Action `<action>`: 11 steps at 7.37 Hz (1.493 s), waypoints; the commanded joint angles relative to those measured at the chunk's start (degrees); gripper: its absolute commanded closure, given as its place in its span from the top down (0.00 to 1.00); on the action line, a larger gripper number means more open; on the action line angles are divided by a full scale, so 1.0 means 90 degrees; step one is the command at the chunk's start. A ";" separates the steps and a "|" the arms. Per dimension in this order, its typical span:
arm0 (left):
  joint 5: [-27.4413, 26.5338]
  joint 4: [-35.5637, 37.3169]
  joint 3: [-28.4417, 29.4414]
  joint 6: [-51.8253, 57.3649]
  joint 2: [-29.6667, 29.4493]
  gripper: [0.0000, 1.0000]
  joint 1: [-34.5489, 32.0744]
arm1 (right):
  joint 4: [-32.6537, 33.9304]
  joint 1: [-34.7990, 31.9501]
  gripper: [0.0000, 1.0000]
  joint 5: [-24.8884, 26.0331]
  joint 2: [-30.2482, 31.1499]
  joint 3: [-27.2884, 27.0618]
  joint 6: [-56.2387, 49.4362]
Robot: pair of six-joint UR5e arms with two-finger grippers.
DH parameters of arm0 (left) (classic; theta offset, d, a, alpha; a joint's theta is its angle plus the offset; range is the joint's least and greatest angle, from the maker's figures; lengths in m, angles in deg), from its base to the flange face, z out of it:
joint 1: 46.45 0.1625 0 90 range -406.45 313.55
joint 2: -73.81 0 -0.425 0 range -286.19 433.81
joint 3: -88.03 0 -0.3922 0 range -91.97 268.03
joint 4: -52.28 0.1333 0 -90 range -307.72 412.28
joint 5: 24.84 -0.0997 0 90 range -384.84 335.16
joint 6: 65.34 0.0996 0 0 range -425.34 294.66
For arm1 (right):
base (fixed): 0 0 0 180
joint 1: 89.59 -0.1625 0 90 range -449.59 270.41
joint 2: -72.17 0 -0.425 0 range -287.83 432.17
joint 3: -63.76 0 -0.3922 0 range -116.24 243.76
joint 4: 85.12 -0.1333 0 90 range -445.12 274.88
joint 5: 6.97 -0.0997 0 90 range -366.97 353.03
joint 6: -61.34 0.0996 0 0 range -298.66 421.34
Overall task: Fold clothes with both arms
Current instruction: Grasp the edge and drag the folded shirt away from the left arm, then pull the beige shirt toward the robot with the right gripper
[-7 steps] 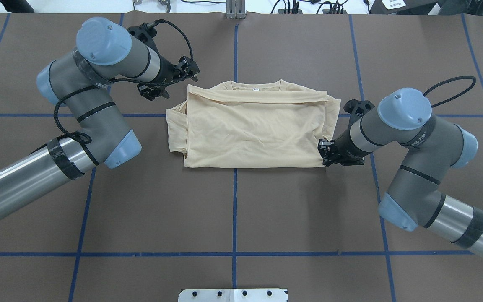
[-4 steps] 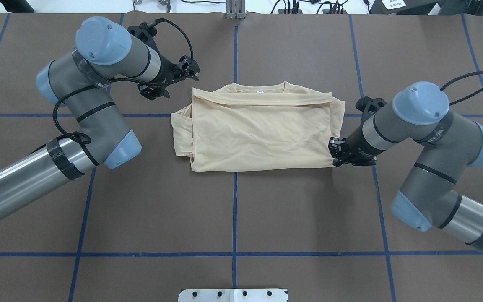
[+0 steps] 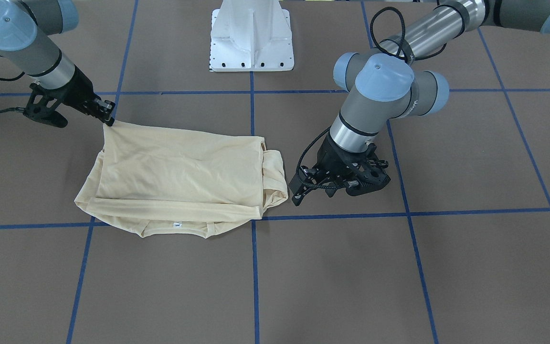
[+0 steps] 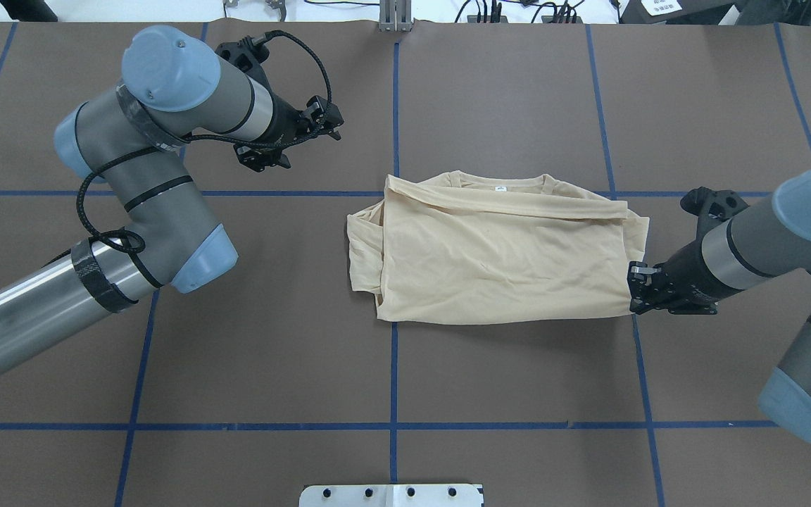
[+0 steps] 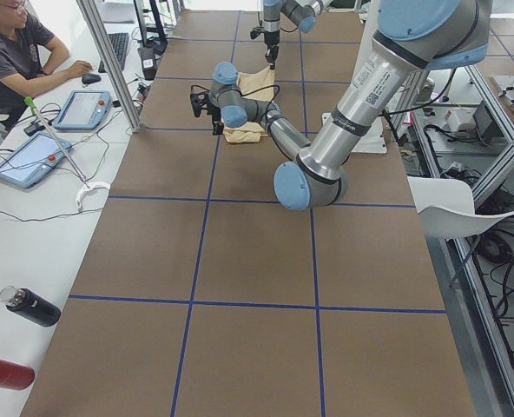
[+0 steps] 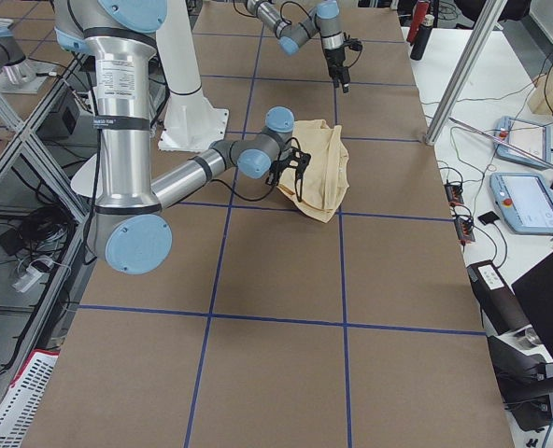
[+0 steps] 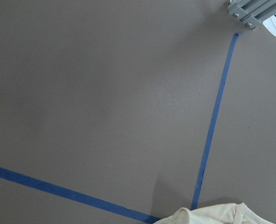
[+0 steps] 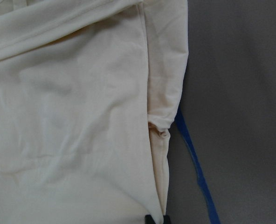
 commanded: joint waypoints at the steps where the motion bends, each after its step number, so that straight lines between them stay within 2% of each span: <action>1: 0.0005 0.0006 -0.0269 0.0003 0.0210 0.99 0.0005 | 0.0000 0.0174 0.00 -0.0025 0.0492 -0.0365 0.0000; 2: 0.0005 0.0006 -0.0279 0.0003 0.0211 0.99 0.0014 | 0.0000 0.0350 0.00 -0.0141 0.0522 -0.0405 0.0029; 3: 0.0005 -0.0004 -0.0280 0.0003 0.0221 0.99 0.0015 | 0.0000 0.0429 0.00 -0.0538 0.0523 -0.0434 0.0049; 5: 0.0005 0.0006 -0.0309 -0.0006 0.0259 0.99 0.0015 | -0.0010 0.0663 0.00 -0.0970 0.0503 -0.0503 0.0058; 9: -0.0005 -0.0004 -0.0435 0.0003 0.0444 0.99 0.0044 | -0.0010 0.1502 0.00 -0.1158 0.0454 -0.0513 0.0068; 11: -0.0014 -0.0004 -0.0455 -0.0006 0.0455 0.99 0.0092 | -0.0030 0.2029 0.00 -0.1128 0.0435 -0.0523 0.0486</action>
